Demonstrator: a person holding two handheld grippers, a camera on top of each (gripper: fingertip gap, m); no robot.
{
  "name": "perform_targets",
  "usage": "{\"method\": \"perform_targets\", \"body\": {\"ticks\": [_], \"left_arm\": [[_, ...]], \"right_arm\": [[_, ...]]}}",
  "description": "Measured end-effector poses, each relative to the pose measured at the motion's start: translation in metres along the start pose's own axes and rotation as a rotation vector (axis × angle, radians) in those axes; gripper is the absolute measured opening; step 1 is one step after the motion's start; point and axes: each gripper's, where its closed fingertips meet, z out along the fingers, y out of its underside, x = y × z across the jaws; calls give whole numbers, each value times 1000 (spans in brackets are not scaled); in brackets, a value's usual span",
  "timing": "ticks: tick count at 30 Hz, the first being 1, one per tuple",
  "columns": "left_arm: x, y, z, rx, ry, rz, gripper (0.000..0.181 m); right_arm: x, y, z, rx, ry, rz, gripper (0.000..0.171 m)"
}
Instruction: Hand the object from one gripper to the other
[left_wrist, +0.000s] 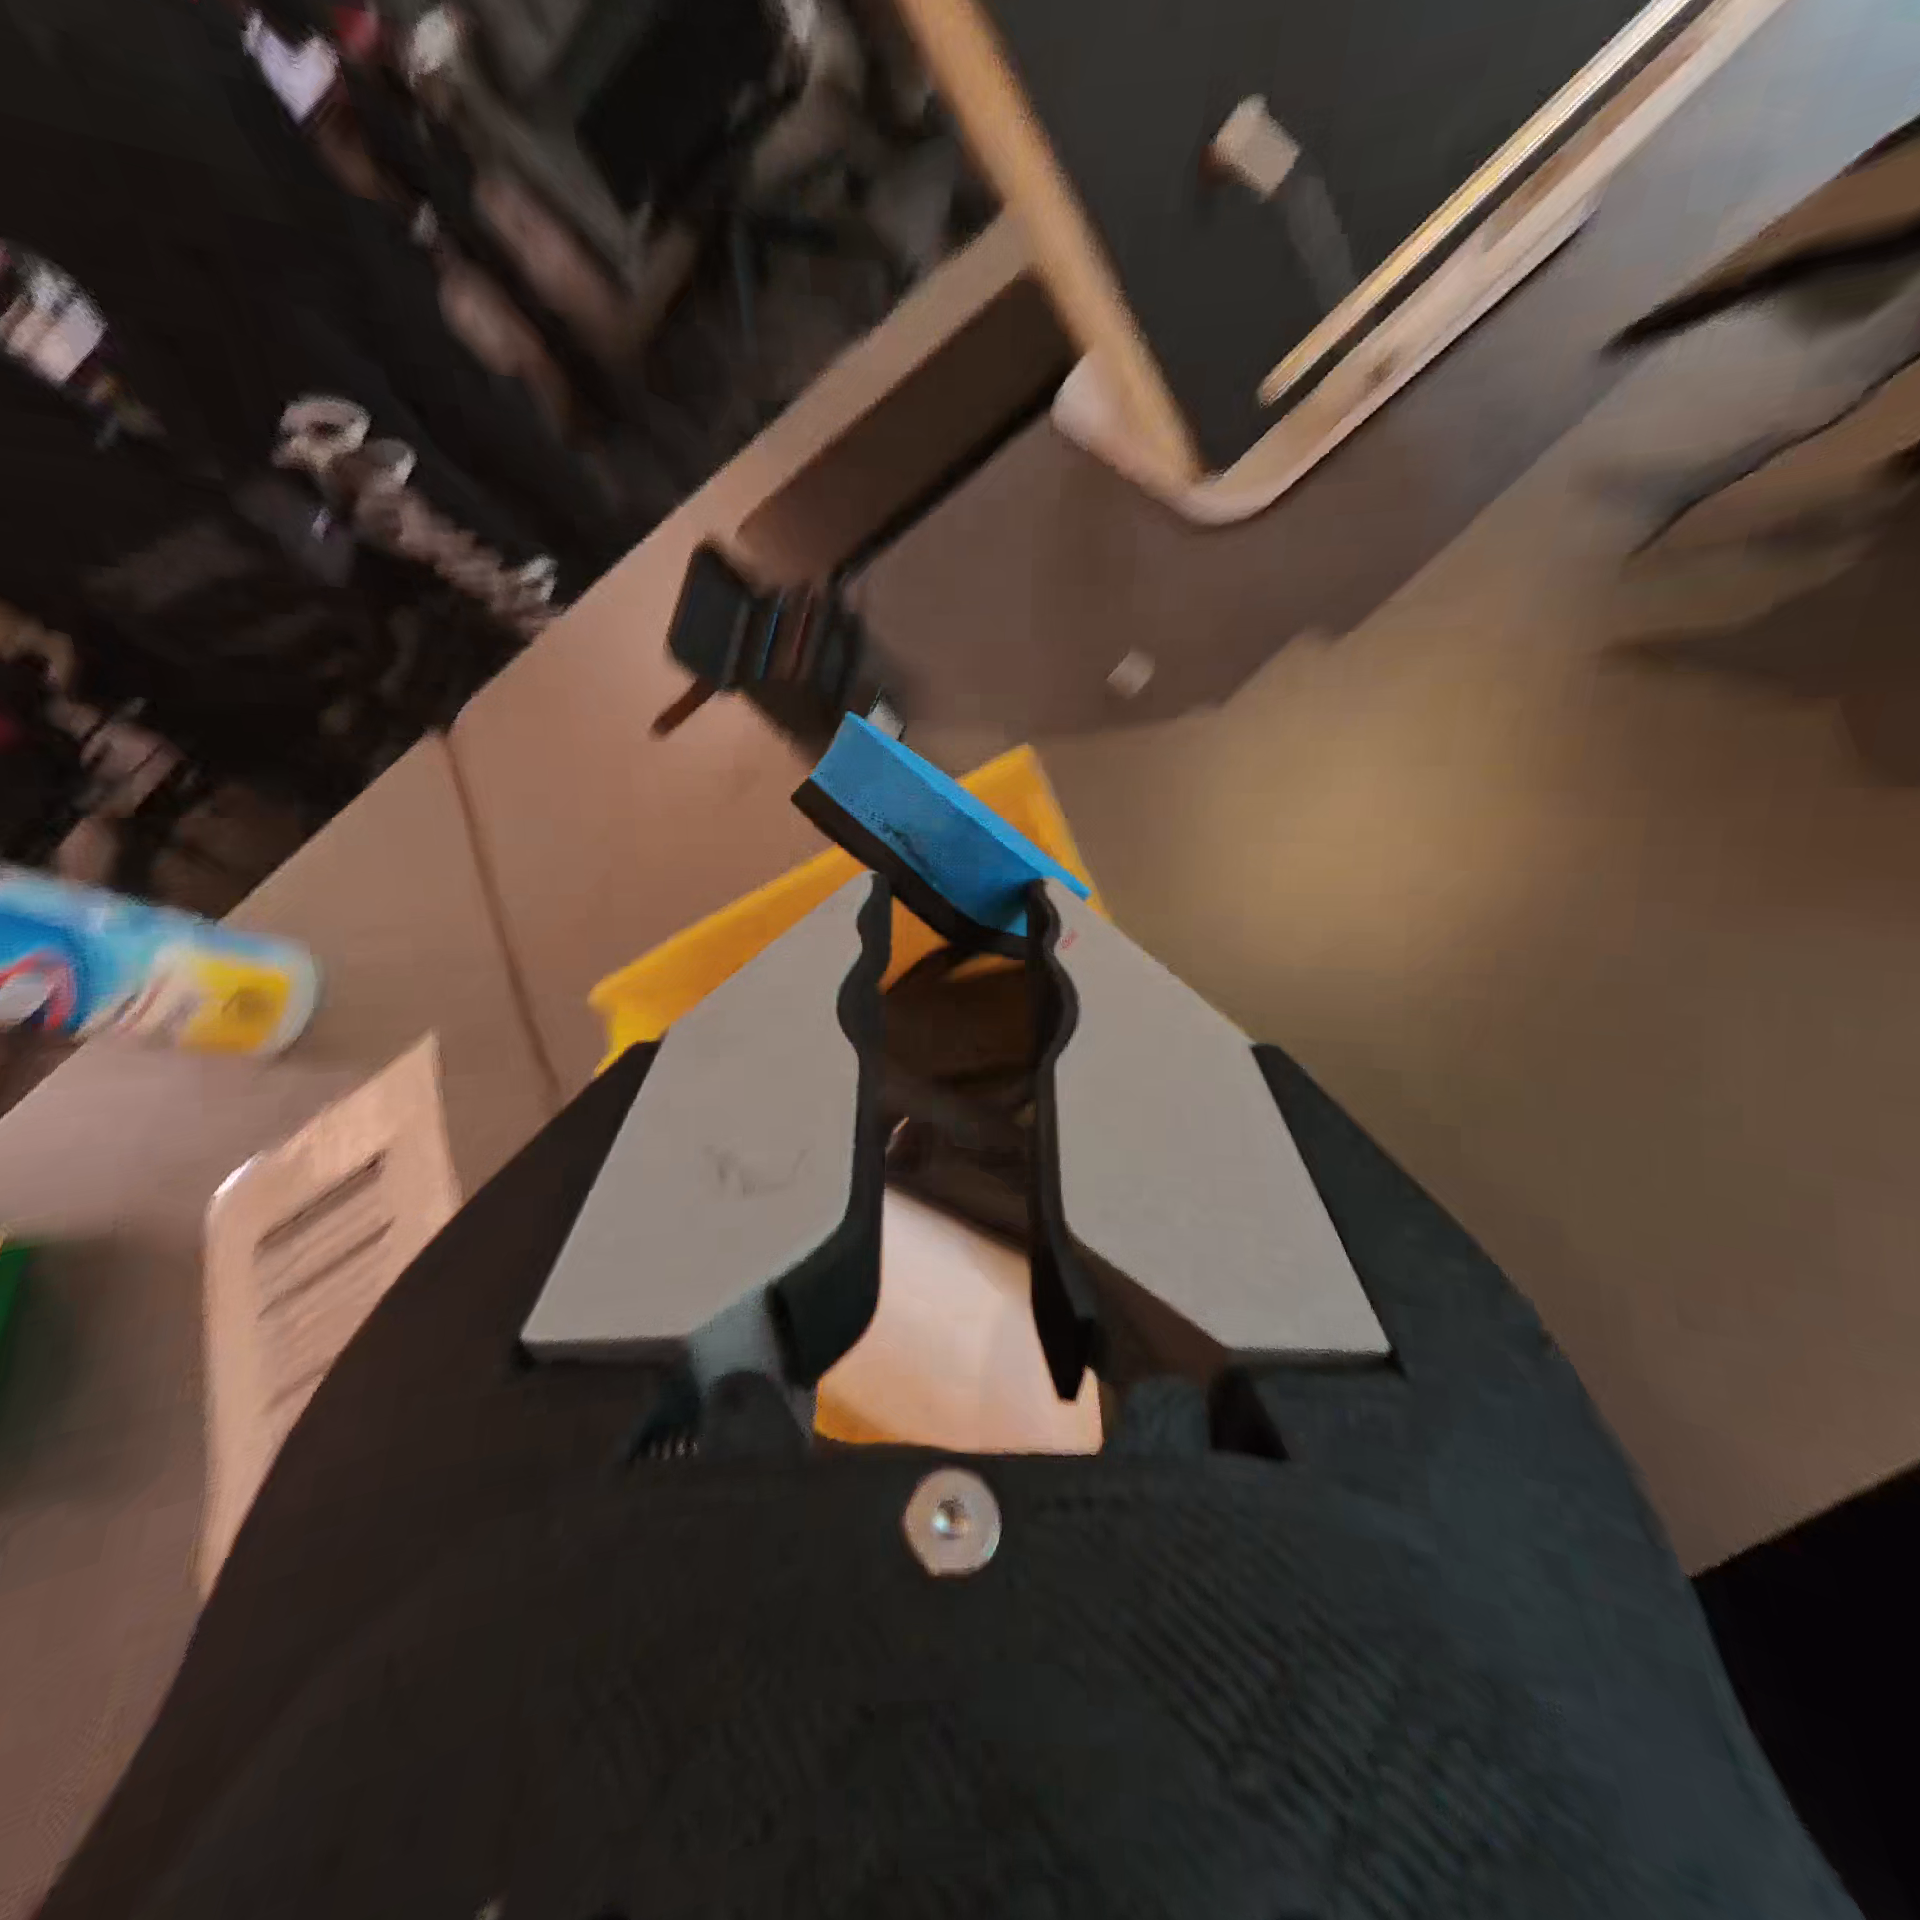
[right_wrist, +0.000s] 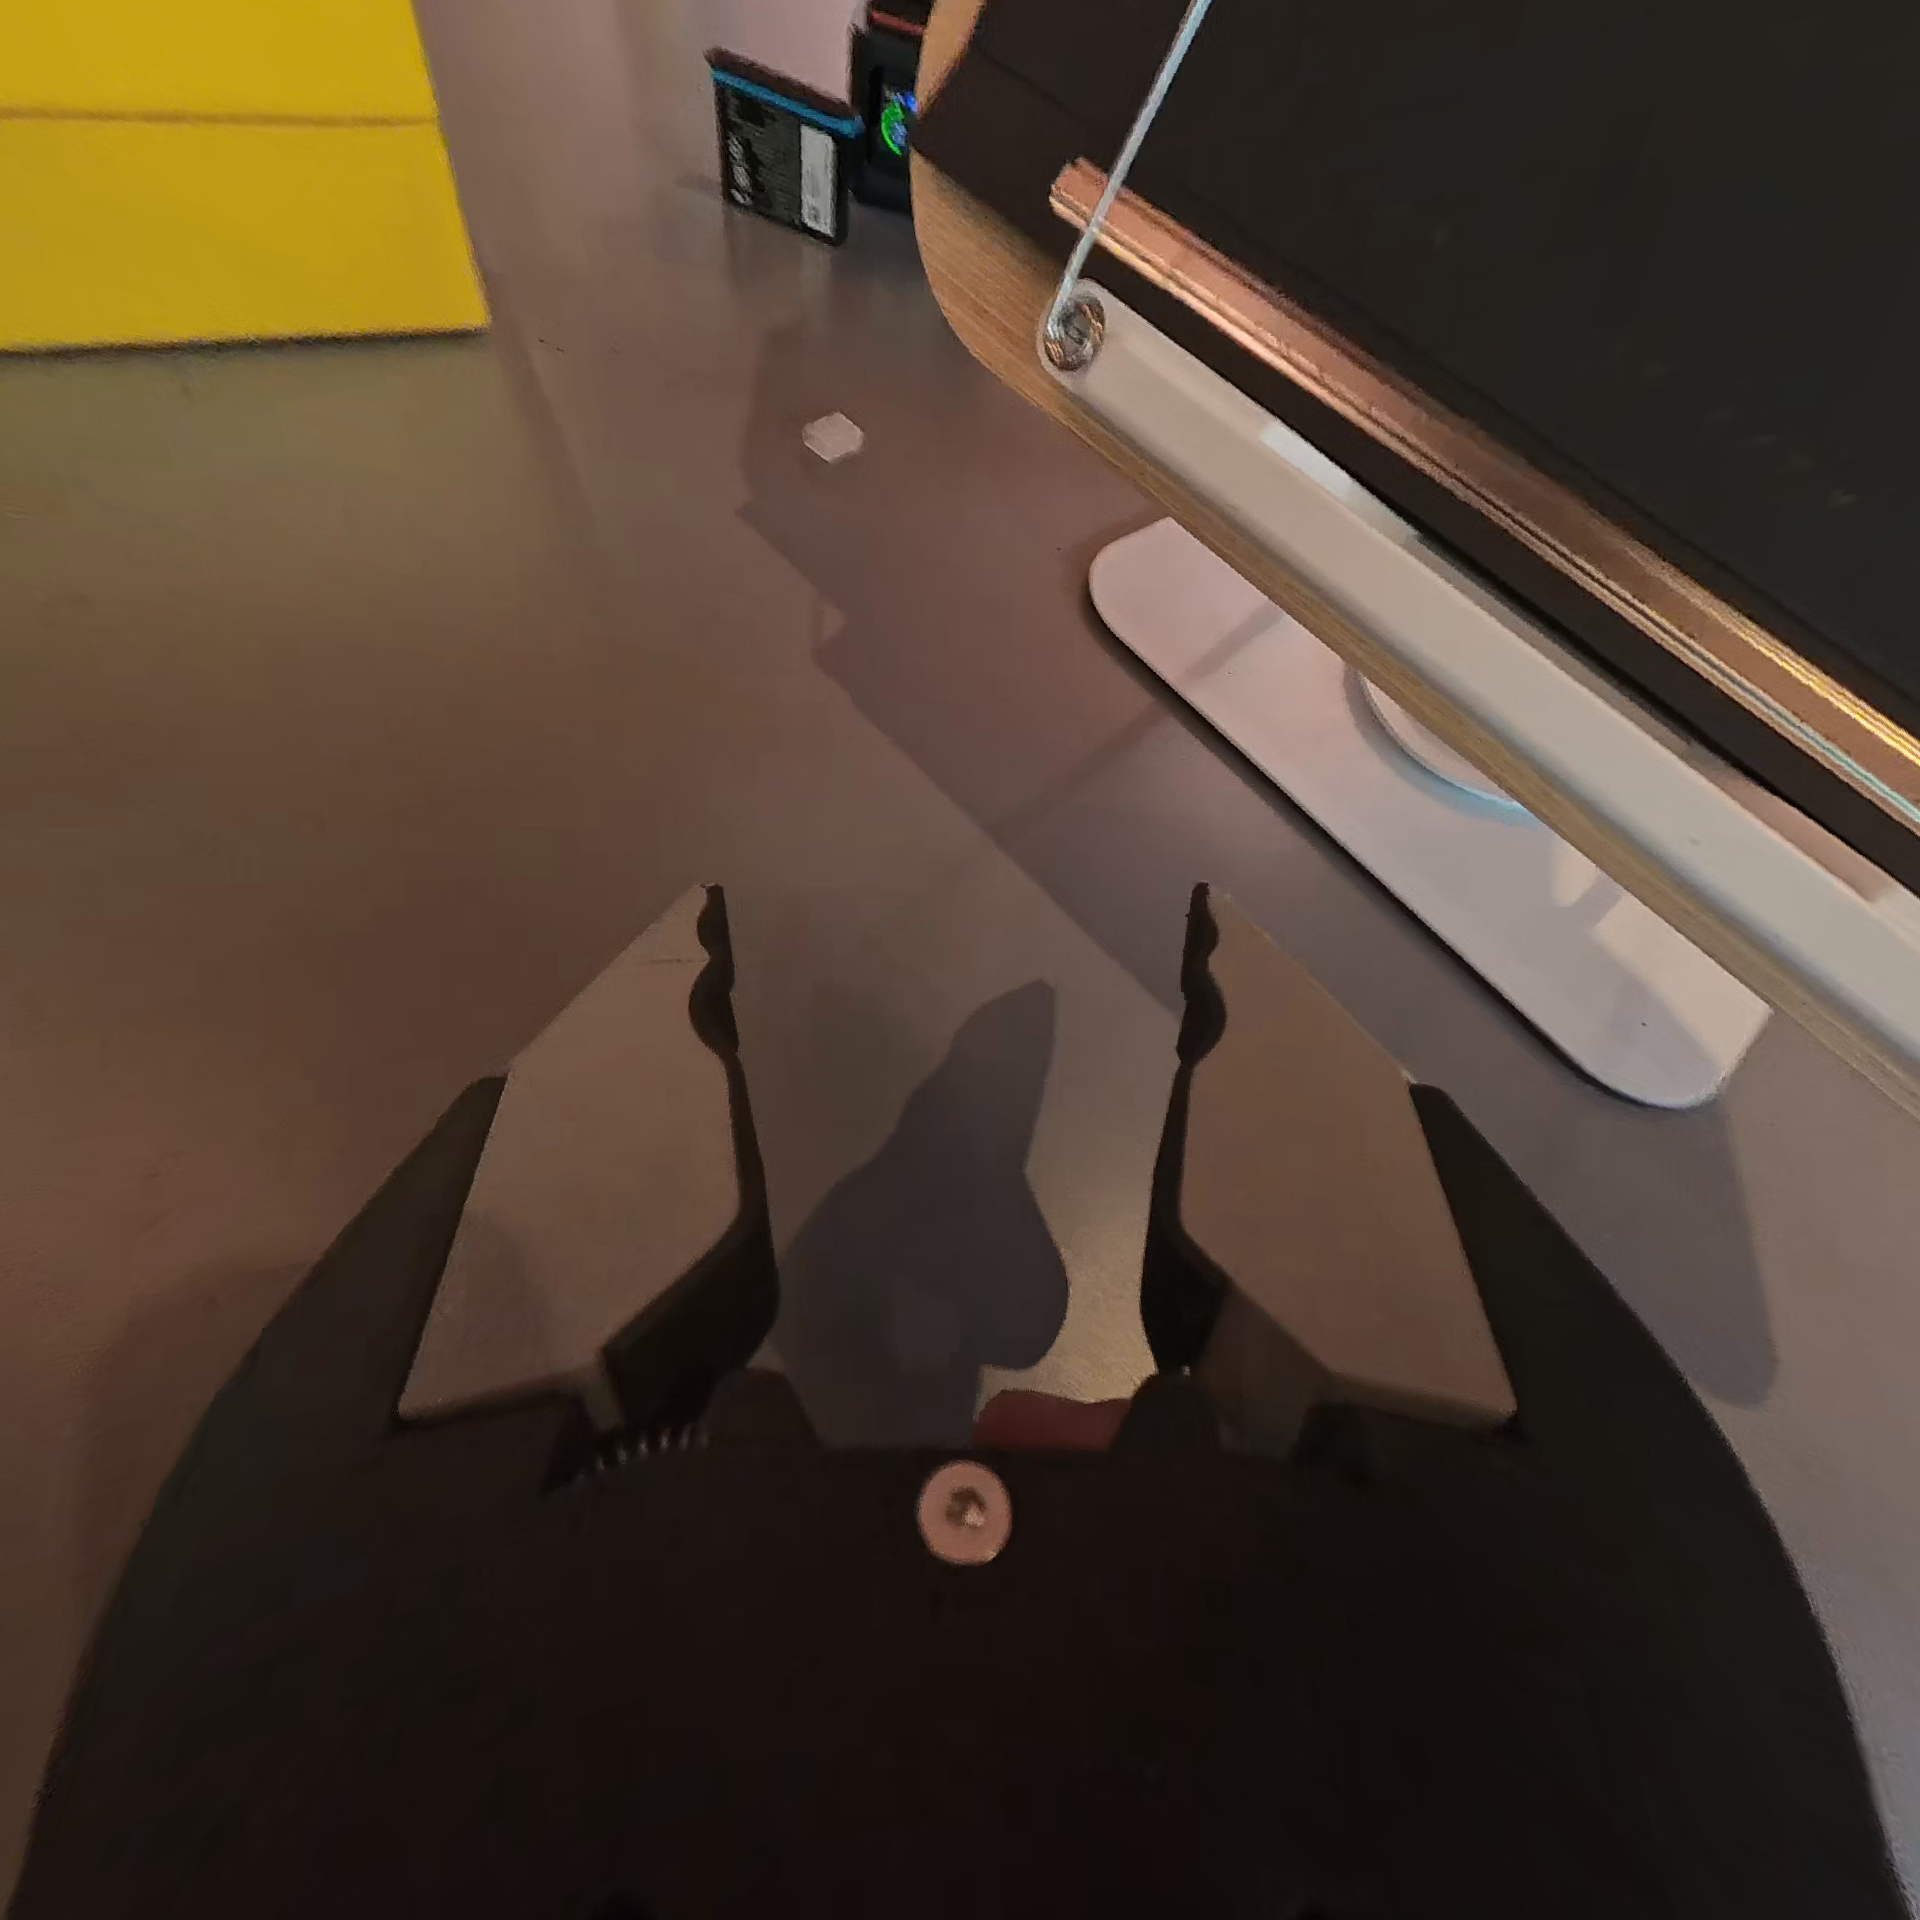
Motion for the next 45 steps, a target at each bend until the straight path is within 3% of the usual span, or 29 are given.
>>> {"method": "perform_targets", "body": {"ticks": [1,3,5,10,15,19,24,29,32,36,38,42,45], "left_arm": [[13,-13,-3,64,45,-5,25],[45,-33,-3,159,139,-7,25],[79,-54,0,281,227,7,25],[168,-84,11,529,367,107,25],[218,-100,16,788,469,145,24],[237,-102,34,819,544,141,25],[247,-105,70,784,590,128,23],[240,-103,110,736,597,-20,18],[237,-92,124,734,614,-93,25],[229,-73,142,616,593,-153,41],[225,-67,149,582,595,-187,40],[226,-62,159,537,642,-231,41],[233,-63,153,553,718,-245,32]], "right_arm": [[-5,-6,-3,34,-41,11,84],[-25,-24,-14,137,-197,56,75],[-55,-45,-34,250,-434,105,45],[-100,-85,-100,460,-925,240,59],[-86,-98,-121,565,-999,346,54],[-82,-101,-142,606,-1181,417,37],[-57,-103,-139,690,-1053,437,21],[-31,-91,-116,638,-733,315,20],[-16,-86,-105,602,-529,236,20],[7,-72,-87,479,-196,64,20],[11,-66,-80,418,-71,-31,20],[-19,-62,-70,351,-98,-211,20],[-25,-61,-68,341,-109,-222,20]]}}
